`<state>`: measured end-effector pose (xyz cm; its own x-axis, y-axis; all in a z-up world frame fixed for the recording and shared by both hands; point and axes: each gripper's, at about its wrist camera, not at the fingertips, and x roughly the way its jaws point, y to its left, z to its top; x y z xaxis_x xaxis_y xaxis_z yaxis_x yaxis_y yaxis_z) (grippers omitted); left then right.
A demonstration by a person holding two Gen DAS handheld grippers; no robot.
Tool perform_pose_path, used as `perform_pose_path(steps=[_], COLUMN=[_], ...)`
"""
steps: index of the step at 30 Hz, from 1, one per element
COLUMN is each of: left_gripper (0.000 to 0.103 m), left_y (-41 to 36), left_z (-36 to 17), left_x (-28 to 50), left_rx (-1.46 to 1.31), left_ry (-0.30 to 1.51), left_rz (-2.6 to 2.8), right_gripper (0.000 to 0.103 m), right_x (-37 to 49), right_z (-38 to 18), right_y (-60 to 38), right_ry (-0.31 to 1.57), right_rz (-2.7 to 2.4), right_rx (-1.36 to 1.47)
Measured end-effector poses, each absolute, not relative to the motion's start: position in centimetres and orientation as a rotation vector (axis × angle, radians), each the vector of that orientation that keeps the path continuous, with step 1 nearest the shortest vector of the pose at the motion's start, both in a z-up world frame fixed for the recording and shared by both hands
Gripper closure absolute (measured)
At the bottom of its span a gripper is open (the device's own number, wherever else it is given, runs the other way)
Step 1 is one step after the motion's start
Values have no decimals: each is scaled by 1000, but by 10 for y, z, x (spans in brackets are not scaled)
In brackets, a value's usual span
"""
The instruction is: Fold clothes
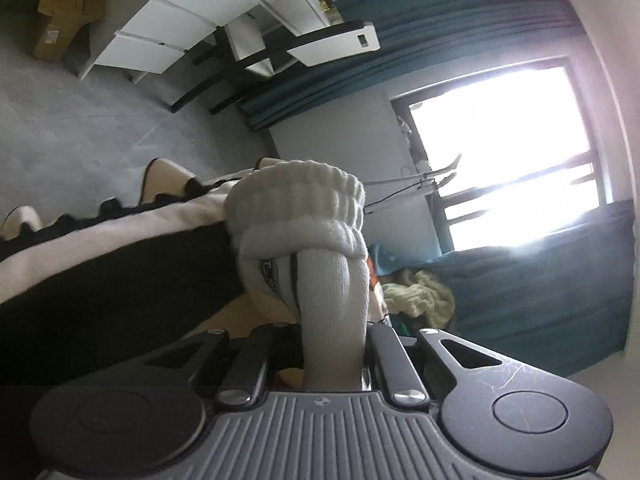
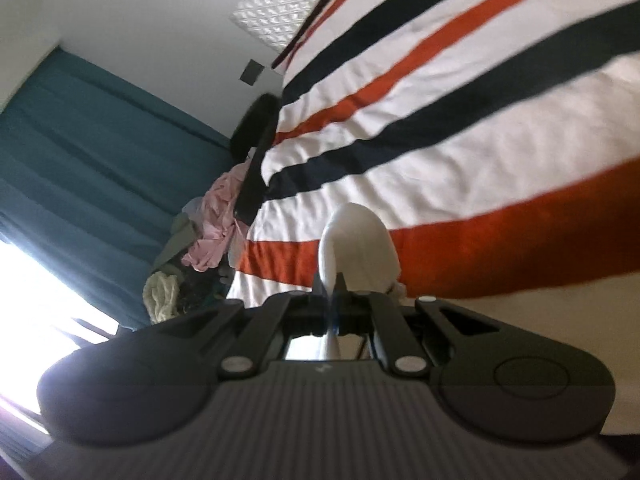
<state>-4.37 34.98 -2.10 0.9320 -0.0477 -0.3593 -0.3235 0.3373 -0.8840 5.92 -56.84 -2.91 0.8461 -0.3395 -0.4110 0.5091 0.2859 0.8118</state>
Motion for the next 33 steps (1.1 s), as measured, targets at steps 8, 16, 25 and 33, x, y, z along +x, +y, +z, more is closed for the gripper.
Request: perform_pose_path(steps=[8,16,25,33], left_gripper=[93,93,90,39], left_y=[357,360,342,327], left_z=[-16,-52,-78,-70], left_x=[71,219,313,286], left_rx=[-1182,-1090,-971,-1043], left_ry=[301,323,477,408], left_rz=[152,237,368,198], right_gripper=[98,98,97,64], right_x=[211,362,451,420], right_z=[-8,-52,-119,-107], right_y=[-560,-544,-533,-523], right_ry=[224,326,456,442], right_rz=[-590,-604,-656,-472], right_rx=[1014,910,726,808])
